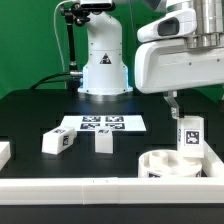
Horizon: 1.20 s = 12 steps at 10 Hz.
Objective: Assemble stool
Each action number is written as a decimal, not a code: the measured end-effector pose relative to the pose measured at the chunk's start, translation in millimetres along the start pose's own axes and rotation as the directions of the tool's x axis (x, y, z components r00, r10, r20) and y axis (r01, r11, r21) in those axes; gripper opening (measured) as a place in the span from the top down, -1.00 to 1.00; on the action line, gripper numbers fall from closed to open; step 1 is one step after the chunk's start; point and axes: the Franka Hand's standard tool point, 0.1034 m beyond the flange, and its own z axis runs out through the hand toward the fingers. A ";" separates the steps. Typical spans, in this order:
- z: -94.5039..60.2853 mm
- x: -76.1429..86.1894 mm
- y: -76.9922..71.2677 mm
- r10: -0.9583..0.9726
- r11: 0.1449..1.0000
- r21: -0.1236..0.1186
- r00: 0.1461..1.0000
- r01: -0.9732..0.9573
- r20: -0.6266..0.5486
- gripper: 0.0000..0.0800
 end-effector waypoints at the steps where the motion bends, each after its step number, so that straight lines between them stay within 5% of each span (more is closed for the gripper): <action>1: 0.0 0.0 0.1 0.000 1.000 0.000 1.000 0.000 0.000 -0.62; 4: -5.2 1.8 16.6 0.164 0.986 -0.012 0.986 -0.164 0.007 -0.62; 12: 5.0 -2.6 15.7 0.192 0.981 -0.014 0.981 -0.191 0.022 -0.62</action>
Offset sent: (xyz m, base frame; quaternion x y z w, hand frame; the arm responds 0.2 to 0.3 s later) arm -0.0026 -0.0396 0.0040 -0.0280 0.0180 0.1648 0.9858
